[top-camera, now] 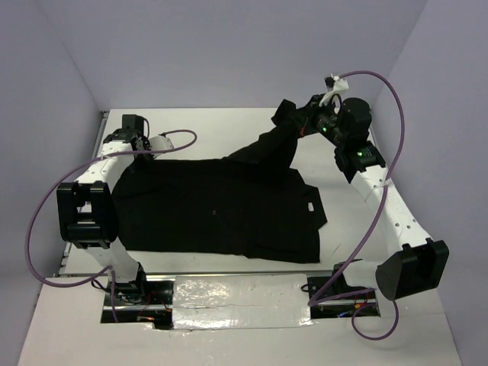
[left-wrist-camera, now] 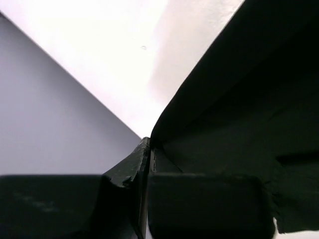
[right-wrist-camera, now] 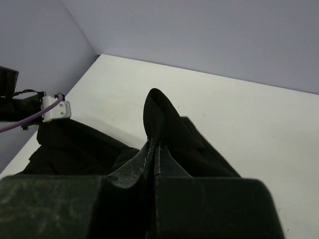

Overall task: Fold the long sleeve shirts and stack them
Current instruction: Fold the shirt

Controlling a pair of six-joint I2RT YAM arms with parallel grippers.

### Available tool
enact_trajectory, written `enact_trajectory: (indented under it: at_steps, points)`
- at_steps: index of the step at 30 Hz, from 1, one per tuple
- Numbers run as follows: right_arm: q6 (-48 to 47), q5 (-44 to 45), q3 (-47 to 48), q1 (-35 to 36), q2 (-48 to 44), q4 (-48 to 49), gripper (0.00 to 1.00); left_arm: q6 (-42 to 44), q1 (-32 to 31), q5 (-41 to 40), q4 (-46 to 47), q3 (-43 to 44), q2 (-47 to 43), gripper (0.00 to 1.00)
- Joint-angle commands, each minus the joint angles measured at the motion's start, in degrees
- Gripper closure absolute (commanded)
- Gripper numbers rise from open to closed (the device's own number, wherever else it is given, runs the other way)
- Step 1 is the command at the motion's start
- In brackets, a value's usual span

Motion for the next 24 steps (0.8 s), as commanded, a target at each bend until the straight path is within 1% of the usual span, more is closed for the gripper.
enact_trajectory:
  at_steps: [1,4,9,11,13,17,21,23,24]
  points:
    - [-2.06,-0.86,0.74,-0.16,-0.99,1.80,1.00,4.13,0.33,-3.68,5.66,-0.73,-1.18,1.00]
    - [-4.17,-0.42,2.58,-0.78,-1.17,0.57,1.00,4.66,0.42,-3.24,8.38,-0.12,-1.98,1.00]
    - [-6.11,-1.65,8.11,-1.66,3.40,-1.98,1.00,6.76,0.33,-0.34,8.57,2.43,-0.57,1.00]
    - [-6.20,-3.05,8.56,-1.57,4.89,-1.98,1.00,7.47,0.24,0.80,8.49,2.17,-0.13,1.00]
    - [-6.02,-3.76,7.86,-1.66,4.90,-1.72,1.00,7.91,0.24,0.98,9.70,0.16,-0.04,1.00]
    - [-7.86,-0.60,6.18,-2.01,3.23,-1.19,1.00,9.22,-0.02,-0.07,15.50,-2.49,-0.49,1.00]
    - [-10.06,-1.82,11.02,-2.63,4.72,-5.57,1.00,7.91,-0.37,-0.60,12.80,1.46,1.97,1.00]
    - [-10.42,-4.01,10.33,-2.54,3.76,-6.20,1.00,8.08,-0.37,0.36,12.00,1.47,1.89,1.00]
    - [-10.85,-4.37,9.62,-2.54,3.06,-6.37,1.00,8.26,-0.46,1.15,9.82,1.12,1.63,1.00]
